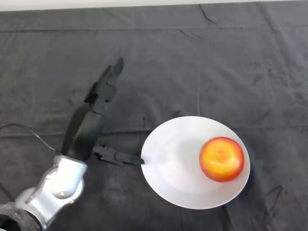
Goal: Move the apple to the plate
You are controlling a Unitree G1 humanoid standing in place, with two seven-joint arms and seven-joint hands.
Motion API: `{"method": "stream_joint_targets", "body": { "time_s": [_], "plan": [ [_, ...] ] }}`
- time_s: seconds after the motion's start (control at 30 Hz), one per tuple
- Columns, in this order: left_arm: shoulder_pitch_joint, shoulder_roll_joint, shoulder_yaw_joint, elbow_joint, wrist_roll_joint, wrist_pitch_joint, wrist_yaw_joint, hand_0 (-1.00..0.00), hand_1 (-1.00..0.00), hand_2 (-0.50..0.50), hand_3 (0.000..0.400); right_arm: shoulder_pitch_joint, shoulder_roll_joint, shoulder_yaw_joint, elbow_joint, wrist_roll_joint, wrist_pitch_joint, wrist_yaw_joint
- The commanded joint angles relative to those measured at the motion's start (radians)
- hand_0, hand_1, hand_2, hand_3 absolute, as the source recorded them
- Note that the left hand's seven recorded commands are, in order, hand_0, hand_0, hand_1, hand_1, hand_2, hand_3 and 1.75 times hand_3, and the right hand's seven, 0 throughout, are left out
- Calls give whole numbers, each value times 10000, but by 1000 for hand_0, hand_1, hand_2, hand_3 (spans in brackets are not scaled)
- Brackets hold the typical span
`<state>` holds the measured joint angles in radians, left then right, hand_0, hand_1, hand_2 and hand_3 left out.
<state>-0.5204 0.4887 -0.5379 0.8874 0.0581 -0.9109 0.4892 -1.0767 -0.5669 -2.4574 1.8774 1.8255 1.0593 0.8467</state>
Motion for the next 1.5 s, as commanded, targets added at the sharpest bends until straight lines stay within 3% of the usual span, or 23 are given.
{"method": "stream_joint_targets", "body": {
  "time_s": [0.03, 0.73, 0.9, 1.5],
  "plan": [
    [432, 565, 435, 420, -294, -252, -107, 0, 0, 0, 0, -67, -216, -75, -114, 10, -110, -83],
    [574, 1226, 2283, 2686, -1406, -1196, -653, 0, 0, 0, 0, -67, -217, -76, -110, 11, -106, -79],
    [764, 1494, 2821, 3037, -1904, -1390, -1088, 0, 0, 0, 0, -67, -217, -76, -108, 11, -104, -77],
    [1142, 2054, 4709, 3861, -3385, -1416, -1955, 0, 0, 0, 0, -67, -217, -76, -104, 10, -96, -70]
  ]
}}
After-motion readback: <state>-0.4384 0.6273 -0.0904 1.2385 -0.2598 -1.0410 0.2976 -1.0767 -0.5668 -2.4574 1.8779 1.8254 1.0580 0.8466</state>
